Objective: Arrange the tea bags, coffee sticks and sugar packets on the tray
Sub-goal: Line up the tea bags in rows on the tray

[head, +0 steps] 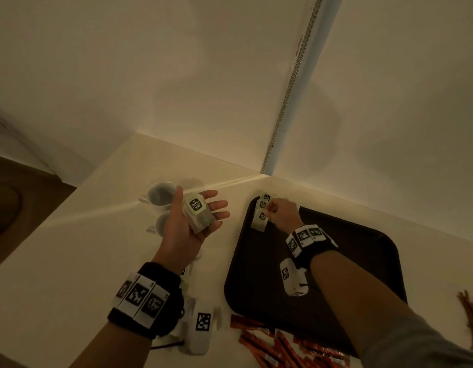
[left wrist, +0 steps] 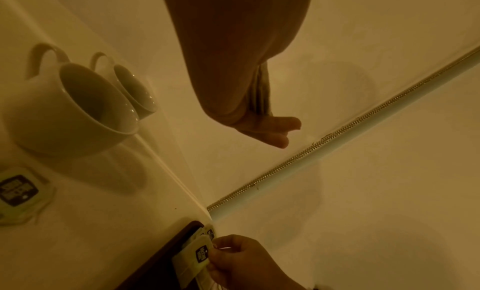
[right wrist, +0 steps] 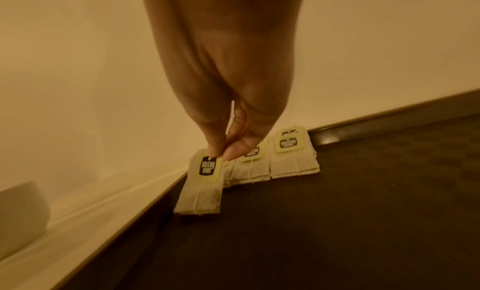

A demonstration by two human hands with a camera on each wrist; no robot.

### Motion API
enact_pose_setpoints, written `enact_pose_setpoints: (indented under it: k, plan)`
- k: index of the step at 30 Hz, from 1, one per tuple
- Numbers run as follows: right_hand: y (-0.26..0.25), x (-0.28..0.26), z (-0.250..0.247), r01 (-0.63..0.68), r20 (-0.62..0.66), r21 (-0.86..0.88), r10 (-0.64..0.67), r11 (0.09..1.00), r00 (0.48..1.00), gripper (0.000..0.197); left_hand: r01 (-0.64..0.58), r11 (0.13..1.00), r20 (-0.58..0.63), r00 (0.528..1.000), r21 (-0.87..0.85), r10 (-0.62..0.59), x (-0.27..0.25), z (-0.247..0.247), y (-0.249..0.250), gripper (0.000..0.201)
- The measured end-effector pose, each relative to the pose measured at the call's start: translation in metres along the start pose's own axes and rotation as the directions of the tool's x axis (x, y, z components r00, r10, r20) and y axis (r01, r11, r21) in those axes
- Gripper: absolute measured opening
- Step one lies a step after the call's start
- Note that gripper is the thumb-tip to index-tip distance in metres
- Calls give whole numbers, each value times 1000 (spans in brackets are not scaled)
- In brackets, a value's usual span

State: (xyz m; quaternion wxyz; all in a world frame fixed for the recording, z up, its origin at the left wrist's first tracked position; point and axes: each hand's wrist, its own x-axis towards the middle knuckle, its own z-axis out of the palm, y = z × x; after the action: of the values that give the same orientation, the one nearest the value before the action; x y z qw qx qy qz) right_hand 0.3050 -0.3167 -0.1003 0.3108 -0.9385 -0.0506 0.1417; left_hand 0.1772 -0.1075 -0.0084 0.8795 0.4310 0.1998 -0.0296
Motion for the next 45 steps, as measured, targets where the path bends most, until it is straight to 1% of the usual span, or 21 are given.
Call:
enact_pose_setpoints:
  k: [9,11,13,14,15,16,17,18,20,22,23,25,27,29,30,31,33,36,39,42,45]
  plan:
    - [3,22,9,-39,-26,-51,37,998,999,11,24,999,11,1000,42,-25,10,-3,-2,74]
    - [0,22,8,-44,-50,-43,41,998,998,12,39,998,17,999,50,-40,11,-2,-3,76]
    - [-9,20,4,-28,-117,-10,27,1000,993,14,69,996,30,997,58,-71,13,-1,-3,77]
    - [-19,17,0,10,-165,42,-3,999,986,13,88,994,35,995,69,-91,14,0,-2,79]
    - [-32,11,-5,81,-204,129,-53,988,978,13,107,991,41,993,83,-111,15,1,-2,80]
    - [-49,1,-11,178,-223,227,-127,957,967,12,122,988,48,991,95,-127,16,3,-2,81]
    - [-66,-10,-19,289,-221,303,-228,908,948,13,133,986,58,988,103,-140,17,4,-3,82]
    - [-84,-23,-26,394,-196,338,-346,855,917,15,139,984,70,987,112,-148,16,7,-4,82]
    - [-109,-43,-35,545,-92,303,-545,782,833,26,141,981,98,983,131,-154,15,13,-4,81]
    - [-122,-54,-38,635,-7,189,-646,749,764,34,130,981,141,979,143,-150,12,17,-4,79]
    - [-125,-55,-39,661,9,131,-668,739,744,33,122,982,161,976,147,-145,11,19,-2,78]
    - [-127,-56,-44,662,2,100,-666,742,746,27,116,982,191,971,152,-144,10,21,1,79]
    - [-127,-54,-52,634,-13,138,-639,761,769,21,113,980,221,964,164,-148,10,23,3,81]
    - [-129,-54,-60,593,-29,182,-598,784,801,16,95,980,241,961,176,-137,8,23,3,77]
    - [-131,-54,-64,574,-42,205,-579,793,814,14,68,979,240,964,193,-114,7,23,3,70]
    - [-134,-55,-68,563,-53,221,-566,797,823,13,21,974,230,970,225,-74,7,23,2,58]
    - [-142,-57,-79,569,-64,218,-570,793,819,11,-83,958,202,979,276,27,6,22,-1,34]
    - [-156,-61,-95,590,-31,181,-595,787,803,14,-150,959,166,980,241,111,4,24,-4,20]
    - [-165,-63,-102,574,32,89,-578,814,815,19,-153,977,167,978,148,128,2,29,-6,20]
    - [-170,-66,-107,562,27,69,-565,824,825,12,-128,988,185,976,81,112,1,34,-7,26]
    - [-178,-70,-113,587,18,-22,-587,809,809,8,-105,992,193,977,66,91,-1,38,-8,15]
